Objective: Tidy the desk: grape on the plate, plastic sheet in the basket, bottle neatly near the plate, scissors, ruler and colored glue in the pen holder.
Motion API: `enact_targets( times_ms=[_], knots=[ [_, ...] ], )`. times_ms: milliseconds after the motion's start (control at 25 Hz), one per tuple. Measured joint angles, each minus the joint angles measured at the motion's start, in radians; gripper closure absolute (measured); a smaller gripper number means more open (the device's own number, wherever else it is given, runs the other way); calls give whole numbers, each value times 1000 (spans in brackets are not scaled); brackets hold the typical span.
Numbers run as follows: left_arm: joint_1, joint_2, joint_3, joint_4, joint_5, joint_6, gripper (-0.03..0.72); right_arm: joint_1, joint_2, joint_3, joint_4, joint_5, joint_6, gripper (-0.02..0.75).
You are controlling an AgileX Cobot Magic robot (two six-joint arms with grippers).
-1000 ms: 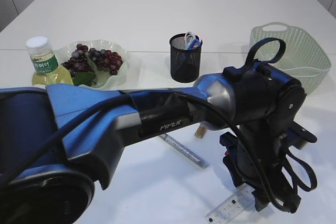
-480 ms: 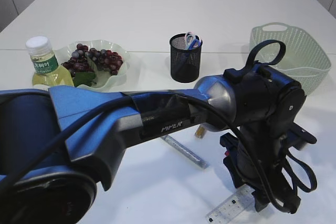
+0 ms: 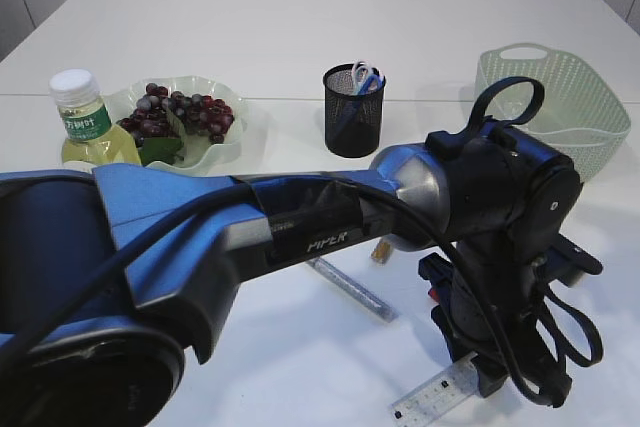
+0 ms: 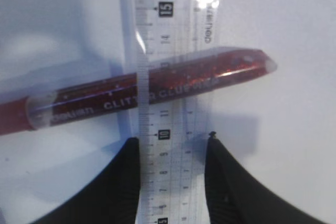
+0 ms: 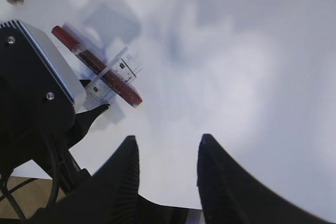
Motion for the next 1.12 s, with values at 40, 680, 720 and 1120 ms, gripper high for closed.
enact_targets(
  times_ms=[40, 680, 720, 1120],
  knots=[
    [0, 0, 0, 2, 0, 0, 426, 0, 0, 0, 0, 0, 0, 428],
    [0, 2, -41, -11, 6, -2, 427, 0, 0, 0, 0, 0, -2, 428],
    [0, 2, -41, -11, 6, -2, 427, 0, 0, 0, 0, 0, -2, 428],
    [0, -18, -41, -12, 6, -27, 427, 0, 0, 0, 0, 0, -6, 428]
  ],
)
